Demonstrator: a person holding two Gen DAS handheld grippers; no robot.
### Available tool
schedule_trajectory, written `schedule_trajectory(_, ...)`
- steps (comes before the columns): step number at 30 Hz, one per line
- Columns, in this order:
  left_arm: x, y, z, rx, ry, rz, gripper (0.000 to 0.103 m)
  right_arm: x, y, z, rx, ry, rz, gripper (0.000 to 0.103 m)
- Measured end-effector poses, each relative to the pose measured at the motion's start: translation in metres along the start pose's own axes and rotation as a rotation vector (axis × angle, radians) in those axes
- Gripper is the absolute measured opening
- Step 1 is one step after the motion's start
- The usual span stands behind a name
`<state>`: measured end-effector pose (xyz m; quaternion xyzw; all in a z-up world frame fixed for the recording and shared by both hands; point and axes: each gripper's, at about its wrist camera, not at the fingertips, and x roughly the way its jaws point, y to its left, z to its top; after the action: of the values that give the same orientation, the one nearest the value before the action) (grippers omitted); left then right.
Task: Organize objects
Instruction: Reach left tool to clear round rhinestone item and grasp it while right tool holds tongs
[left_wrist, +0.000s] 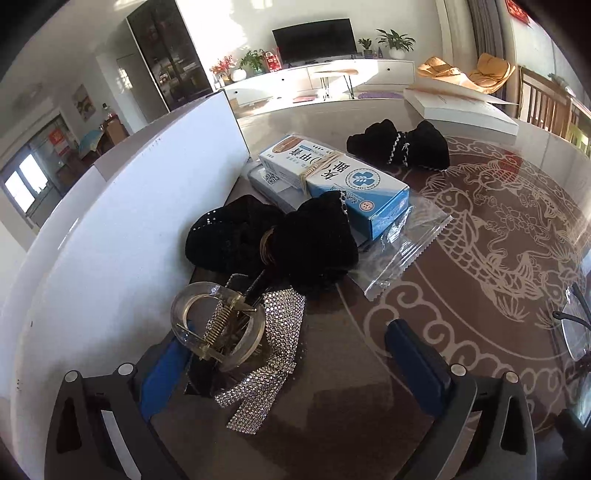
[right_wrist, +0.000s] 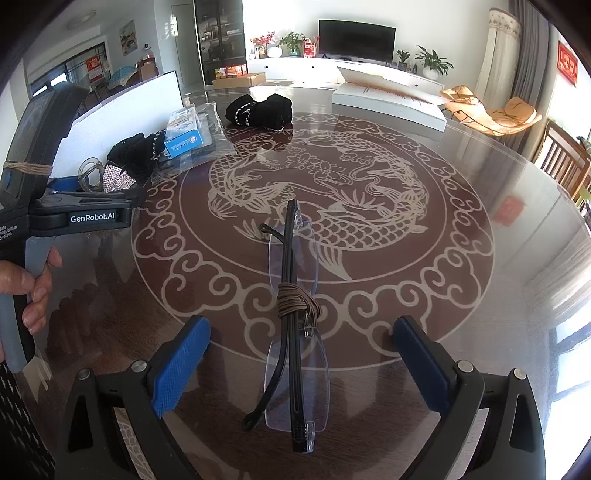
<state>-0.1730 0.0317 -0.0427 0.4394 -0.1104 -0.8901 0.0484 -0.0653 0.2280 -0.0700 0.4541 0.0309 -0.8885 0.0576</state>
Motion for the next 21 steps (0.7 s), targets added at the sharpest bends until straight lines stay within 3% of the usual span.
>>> schedule_trajectory(3, 0.011, 0.010, 0.007, -0.052, 0.036, -0.022, 0.103, 0.000, 0.000, 0.000, 0.000, 0.000, 0.000, 0.100)
schedule_trajectory(4, 0.012, 0.017, 0.005, -0.087, 0.035, -0.066, 0.081, 0.000, 0.000, 0.000, 0.000, 0.000, 0.000, 0.100)
schedule_trajectory(6, 0.009, 0.030, -0.001, -0.154, 0.020, -0.113, 0.053, 0.000, 0.000, 0.000, 0.000, 0.000, 0.000, 0.100)
schedule_trajectory(15, -0.052, 0.012, -0.074, -0.173, 0.043, -0.220, 0.053, 0.000, 0.000, 0.000, -0.002, 0.001, -0.002, 0.100)
schedule_trajectory(17, -0.063, 0.003, -0.085, -0.162, 0.040, -0.209, 0.054, 0.000, 0.000, 0.000, -0.002, 0.001, -0.002, 0.100)
schedule_trajectory(20, -0.066, -0.006, -0.091, -0.137, 0.034, -0.172, 0.070, 0.000, 0.000, 0.000, -0.003, 0.002, -0.004, 0.100)
schedule_trajectory(21, -0.063, -0.005, -0.091, -0.149, 0.049, -0.176, 0.082, 0.000, 0.000, 0.000, -0.003, 0.002, -0.004, 0.101)
